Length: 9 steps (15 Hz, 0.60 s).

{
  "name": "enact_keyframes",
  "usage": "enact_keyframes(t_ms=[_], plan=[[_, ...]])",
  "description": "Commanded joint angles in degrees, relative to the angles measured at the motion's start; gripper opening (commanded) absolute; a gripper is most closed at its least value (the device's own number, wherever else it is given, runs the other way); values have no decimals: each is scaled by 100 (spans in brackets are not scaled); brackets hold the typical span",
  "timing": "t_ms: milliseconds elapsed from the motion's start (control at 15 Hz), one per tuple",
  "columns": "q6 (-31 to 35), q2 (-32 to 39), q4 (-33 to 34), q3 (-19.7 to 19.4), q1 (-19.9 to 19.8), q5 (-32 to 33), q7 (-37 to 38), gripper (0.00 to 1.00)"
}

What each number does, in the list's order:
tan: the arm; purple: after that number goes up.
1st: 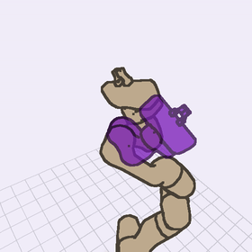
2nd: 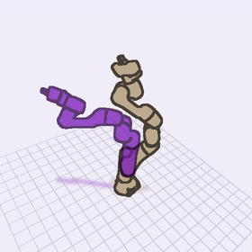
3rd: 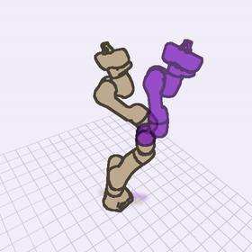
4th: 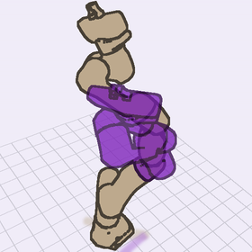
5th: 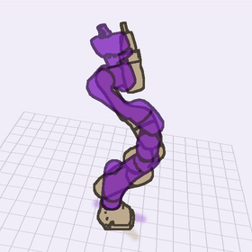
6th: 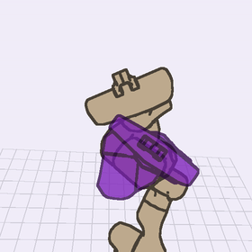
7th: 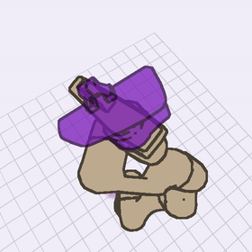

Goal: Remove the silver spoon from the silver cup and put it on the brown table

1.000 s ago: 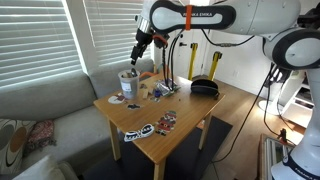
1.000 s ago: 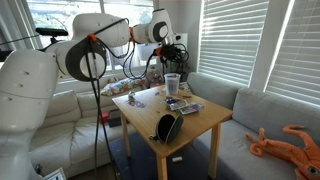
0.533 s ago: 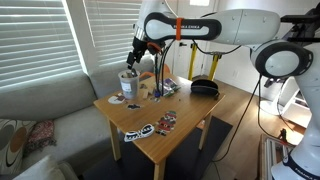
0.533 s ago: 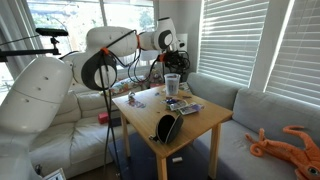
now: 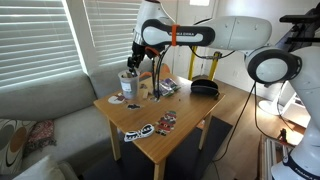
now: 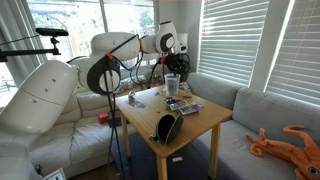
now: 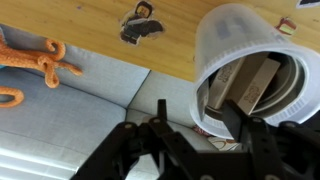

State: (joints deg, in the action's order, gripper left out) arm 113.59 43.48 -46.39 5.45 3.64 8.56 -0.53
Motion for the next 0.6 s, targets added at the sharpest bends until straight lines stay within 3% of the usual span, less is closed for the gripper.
enact_keyframes(t_ms=[0,267,533], plan=[[-228,198,372,-149,149,157,206,37],[-212,155,332,-236,268,303,220,3],[-182,89,311,-268,376,436,190,0]])
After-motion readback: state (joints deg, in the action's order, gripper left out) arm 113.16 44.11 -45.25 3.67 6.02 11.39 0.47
